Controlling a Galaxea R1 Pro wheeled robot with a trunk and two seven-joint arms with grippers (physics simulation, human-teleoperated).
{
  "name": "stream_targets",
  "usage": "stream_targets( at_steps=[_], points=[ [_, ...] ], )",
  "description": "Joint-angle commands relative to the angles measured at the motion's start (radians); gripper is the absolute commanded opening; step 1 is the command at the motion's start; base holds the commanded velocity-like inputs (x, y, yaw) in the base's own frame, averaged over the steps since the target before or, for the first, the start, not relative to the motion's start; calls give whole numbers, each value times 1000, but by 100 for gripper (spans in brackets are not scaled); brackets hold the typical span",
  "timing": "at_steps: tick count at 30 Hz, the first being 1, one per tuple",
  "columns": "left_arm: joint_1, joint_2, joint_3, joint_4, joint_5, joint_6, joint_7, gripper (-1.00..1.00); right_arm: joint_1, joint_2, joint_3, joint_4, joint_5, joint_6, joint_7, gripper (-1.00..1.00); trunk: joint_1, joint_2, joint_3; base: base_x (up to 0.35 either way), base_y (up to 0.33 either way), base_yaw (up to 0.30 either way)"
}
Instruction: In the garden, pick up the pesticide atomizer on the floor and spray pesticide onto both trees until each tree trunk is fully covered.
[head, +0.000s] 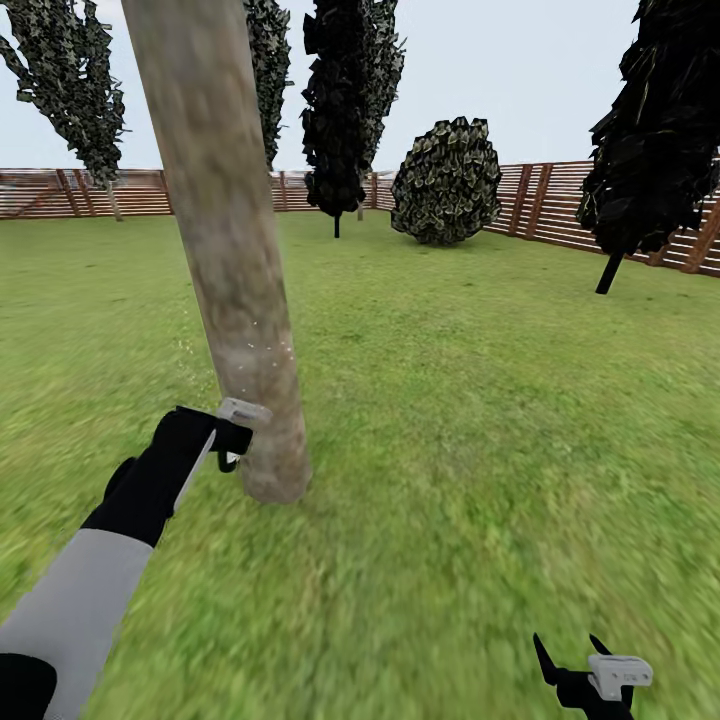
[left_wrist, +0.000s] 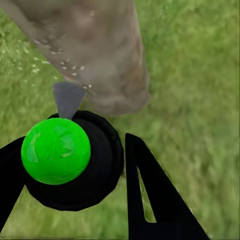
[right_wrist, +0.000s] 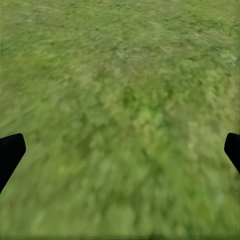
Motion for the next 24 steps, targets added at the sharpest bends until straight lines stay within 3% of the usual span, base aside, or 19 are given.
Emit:
stream_targets(
  at_steps=[1,3,6,11,13,16,19,21,24],
  points=[
    [-1,14,6,0,-5,3,-9,-100,-2,1,-8,-1,7,-4,8,100,0,0,-1,0,0,0],
    [0,48,14,4,-3,2,-10,-100,-2,1,-8,-1,7,-4,8,100,0,0,-1,0,0,0],
    [0,63,18,23,-3,-2,-11,-100,-2,1,-8,-1,7,-4,8,100,0,0,-1,0,0,0],
    [1,5,12,27,3,-1,-9,-100,-2,1,-8,-1,7,-4,8,100,0,0,-1,183,53,0],
    [1,-1,13,27,2,-2,-9,-100,-2,1,-8,-1,7,-4,9,100,0,0,-1,83,28,0],
    [2,9,18,28,-2,-3,-9,-100,-2,1,-8,-1,7,-4,8,100,0,0,-1,13,5,0],
    [3,67,22,30,-2,-1,-10,-100,-2,1,-8,-1,7,-4,8,100,0,0,-1,2,1,0],
    [3,92,28,30,-1,1,-10,-100,-2,1,-8,-1,7,-4,8,100,0,0,-1,0,0,0],
    [1,112,103,29,-3,0,-11,-100,-2,1,-8,-1,7,-4,8,100,0,0,-1,0,0,0]
  ],
)
